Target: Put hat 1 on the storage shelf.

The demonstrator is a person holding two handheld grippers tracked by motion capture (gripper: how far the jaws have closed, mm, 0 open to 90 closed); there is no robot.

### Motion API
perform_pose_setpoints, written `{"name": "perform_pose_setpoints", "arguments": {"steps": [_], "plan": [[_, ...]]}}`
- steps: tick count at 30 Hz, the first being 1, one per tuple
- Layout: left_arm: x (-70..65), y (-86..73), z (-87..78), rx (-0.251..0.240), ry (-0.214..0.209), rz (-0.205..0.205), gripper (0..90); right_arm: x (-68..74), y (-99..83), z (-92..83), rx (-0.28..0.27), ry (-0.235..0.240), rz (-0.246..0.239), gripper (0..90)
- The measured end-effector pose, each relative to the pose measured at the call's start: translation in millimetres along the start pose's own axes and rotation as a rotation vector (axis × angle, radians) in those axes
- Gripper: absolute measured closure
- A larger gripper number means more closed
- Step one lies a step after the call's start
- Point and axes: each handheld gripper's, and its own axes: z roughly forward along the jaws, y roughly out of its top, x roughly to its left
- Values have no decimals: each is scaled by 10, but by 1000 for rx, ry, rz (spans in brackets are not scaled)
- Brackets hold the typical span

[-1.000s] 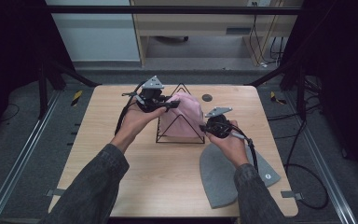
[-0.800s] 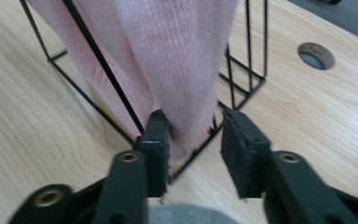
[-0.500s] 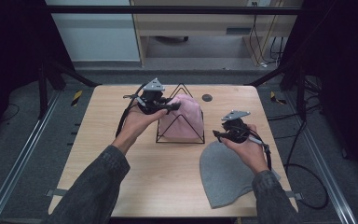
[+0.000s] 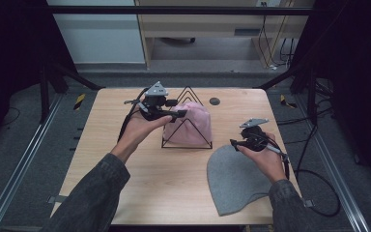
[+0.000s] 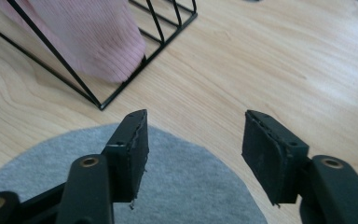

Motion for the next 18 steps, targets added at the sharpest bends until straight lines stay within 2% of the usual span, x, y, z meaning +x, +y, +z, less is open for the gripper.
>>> {"name": "perform_pose_setpoints", "arguments": {"steps": [6,12,14,18], "plan": [[-47,-87,-137,0,24,28,250,-65,-59,17,33,-1,17,361],[-84,-242,-256,14,37,16,125,-174,-118,54,67,17,45,339],[-95,-284,-276,18,38,20,100,-218,-141,73,85,26,61,338],[-145,-446,-333,58,45,29,85,-268,-176,109,112,38,71,376]]}}
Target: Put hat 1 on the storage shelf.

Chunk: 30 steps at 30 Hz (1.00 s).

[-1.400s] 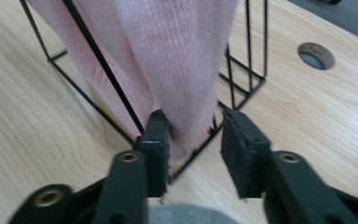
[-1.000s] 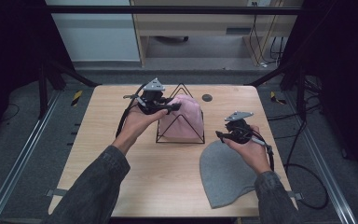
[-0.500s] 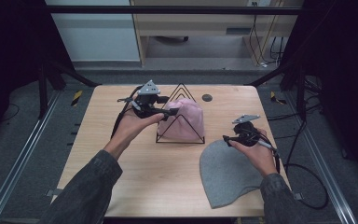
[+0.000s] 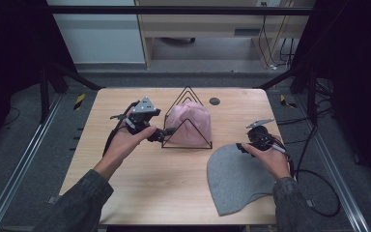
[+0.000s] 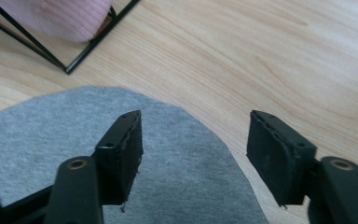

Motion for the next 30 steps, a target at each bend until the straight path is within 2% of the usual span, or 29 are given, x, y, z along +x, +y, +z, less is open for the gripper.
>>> {"name": "perform_pose_setpoints", "arguments": {"steps": [2,7,16,22,24,27,30], "plan": [[-15,-69,-10,11,-5,-2,84,-9,-15,18,9,0,5,397],[-26,-226,-31,39,20,1,84,-58,-57,44,25,1,6,447],[9,-541,-85,71,51,-20,93,-102,-116,68,40,11,6,492],[89,-867,-142,100,89,-53,107,-129,-152,65,41,13,7,523],[127,-976,-157,124,107,-62,110,-140,-163,62,44,14,5,535],[178,-1091,-198,146,110,-87,114,-155,-174,57,47,15,13,540],[212,-1195,-228,182,136,-84,114,-170,-190,49,46,19,24,536]]}}
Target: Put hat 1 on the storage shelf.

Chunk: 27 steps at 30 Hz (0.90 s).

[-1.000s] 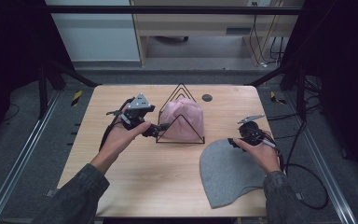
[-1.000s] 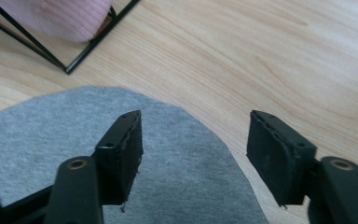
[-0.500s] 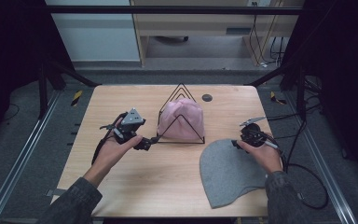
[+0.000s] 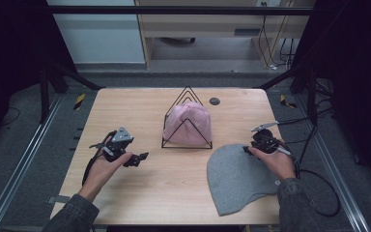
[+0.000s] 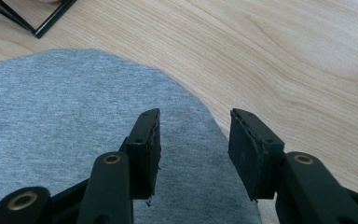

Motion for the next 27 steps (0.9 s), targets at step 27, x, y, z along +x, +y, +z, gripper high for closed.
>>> {"name": "perform_pose_setpoints", "arguments": {"steps": [27], "plan": [[93,-154,59,38,38,-61,118,1,-27,50,38,1,-5,502]]}}
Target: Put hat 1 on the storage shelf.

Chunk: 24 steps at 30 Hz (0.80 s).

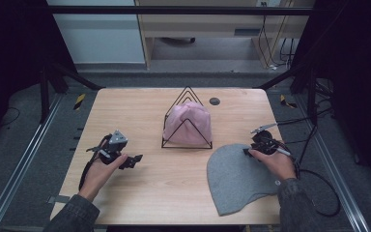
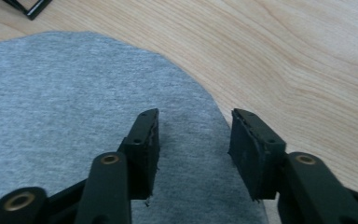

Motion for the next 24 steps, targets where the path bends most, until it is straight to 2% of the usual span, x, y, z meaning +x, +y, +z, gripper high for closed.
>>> {"name": "perform_pose_setpoints", "arguments": {"steps": [3,6,10,19,24], "plan": [[-3,0,3,1,-1,2,118,-6,10,17,-3,-14,5,472],[-2,0,1,-1,2,0,118,-1,13,42,10,-10,-1,486],[0,-2,4,0,1,-1,118,15,16,42,21,1,-6,562],[-7,-2,7,4,-1,1,118,59,3,25,25,58,-22,835],[-20,-7,25,11,-5,0,118,60,-30,23,-1,63,-26,859]]}}
